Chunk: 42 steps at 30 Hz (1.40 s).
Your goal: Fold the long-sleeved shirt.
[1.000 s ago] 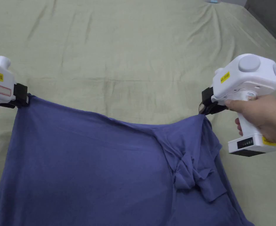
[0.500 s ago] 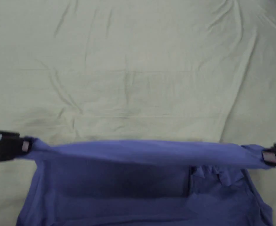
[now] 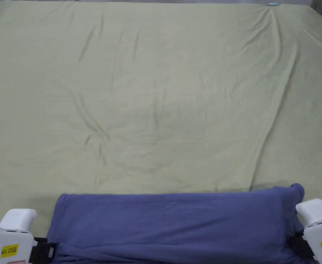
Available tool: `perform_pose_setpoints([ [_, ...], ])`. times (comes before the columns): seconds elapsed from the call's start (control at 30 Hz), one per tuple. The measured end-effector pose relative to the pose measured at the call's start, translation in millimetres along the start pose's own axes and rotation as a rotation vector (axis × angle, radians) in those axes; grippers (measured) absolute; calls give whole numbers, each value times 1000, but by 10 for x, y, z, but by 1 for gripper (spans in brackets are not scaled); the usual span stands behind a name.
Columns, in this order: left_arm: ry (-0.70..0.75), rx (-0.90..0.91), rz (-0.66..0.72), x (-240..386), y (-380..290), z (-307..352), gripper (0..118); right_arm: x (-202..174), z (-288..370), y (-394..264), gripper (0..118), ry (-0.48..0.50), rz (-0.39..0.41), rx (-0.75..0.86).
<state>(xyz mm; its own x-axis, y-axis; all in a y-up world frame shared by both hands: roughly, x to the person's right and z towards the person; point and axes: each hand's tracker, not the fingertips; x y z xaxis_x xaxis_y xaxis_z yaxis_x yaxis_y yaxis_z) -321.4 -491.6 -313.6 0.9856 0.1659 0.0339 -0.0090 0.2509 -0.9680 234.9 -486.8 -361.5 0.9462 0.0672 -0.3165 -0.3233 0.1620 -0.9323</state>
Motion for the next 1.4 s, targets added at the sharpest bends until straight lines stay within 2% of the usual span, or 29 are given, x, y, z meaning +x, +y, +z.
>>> perform_pose_setpoints([
  [0.03,7,-1,-2,28,3,26,2,21,20,-3,8,6,-5,1],
  [0.07,11,6,-1,40,6,73,11,37,67,-22,26,-1,11,10],
  [0.1,33,46,11,57,-5,155,37,67,155,-42,53,-66,51,33],
  [0.13,59,66,20,80,-10,277,86,87,293,-85,88,-83,39,37],
  [0.17,58,82,17,108,-29,415,111,126,463,-126,100,-75,24,58],
  [0.2,37,139,24,129,-57,586,118,160,653,-160,100,-60,-1,108],
  [0.3,-92,291,90,181,-173,1030,118,173,1211,-285,100,37,-103,275],
  [0.37,-172,262,129,234,-246,1141,115,127,1420,-315,99,101,-140,341],
  [0.4,-199,236,134,264,-291,1162,95,91,1498,-332,91,133,-152,376],
  [0.43,-202,228,119,292,-331,1170,35,52,1531,-346,64,155,-158,413],
  [0.47,-176,245,113,340,-369,1172,0,-3,1531,-339,32,171,-148,439],
  [0.5,-134,245,105,383,-387,1129,0,-60,1511,-323,0,161,-138,437],
  [0.6,-203,218,128,299,-370,986,0,-214,1317,-252,0,122,-135,408],
  [0.7,-229,242,191,60,-278,875,0,-278,1254,-206,0,171,-138,392],
  [0.73,-223,244,199,-29,-230,829,11,-288,1264,-205,0,181,-141,400],
  [0.77,-207,247,207,-129,-165,747,52,-288,1272,-198,0,202,-145,403],
  [0.8,-215,221,204,-235,-88,626,100,-281,1278,-180,0,230,-153,405],
  [0.83,-242,150,199,-368,-42,561,118,-267,1275,-167,0,262,-167,413],
  [0.9,-368,139,282,-599,112,421,116,-242,1249,-149,0,319,-175,420],
  [0.93,-408,73,336,-720,176,303,117,-242,1240,-130,0,337,-167,415],
  [1.03,-493,31,464,-792,138,-214,116,-280,1226,-111,0,324,-126,426],
  [1.13,-648,55,412,-779,176,-352,118,-303,1161,-58,0,408,-130,431],
  [1.2,-850,52,453,-849,211,-428,118,-278,1055,-4,0,485,-146,431],
  [1.23,-998,54,527,-902,219,-561,118,-295,1014,31,0,503,-148,429],
  [1.27,-1061,25,590,-875,233,-706,118,-317,974,70,0,505,-144,426],
  [1.33,-996,55,559,-846,301,-858,118,-378,902,144,0,500,-136,415],
  [1.4,-1016,82,484,-853,421,-886,117,-435,875,194,0,493,-129,403],
])
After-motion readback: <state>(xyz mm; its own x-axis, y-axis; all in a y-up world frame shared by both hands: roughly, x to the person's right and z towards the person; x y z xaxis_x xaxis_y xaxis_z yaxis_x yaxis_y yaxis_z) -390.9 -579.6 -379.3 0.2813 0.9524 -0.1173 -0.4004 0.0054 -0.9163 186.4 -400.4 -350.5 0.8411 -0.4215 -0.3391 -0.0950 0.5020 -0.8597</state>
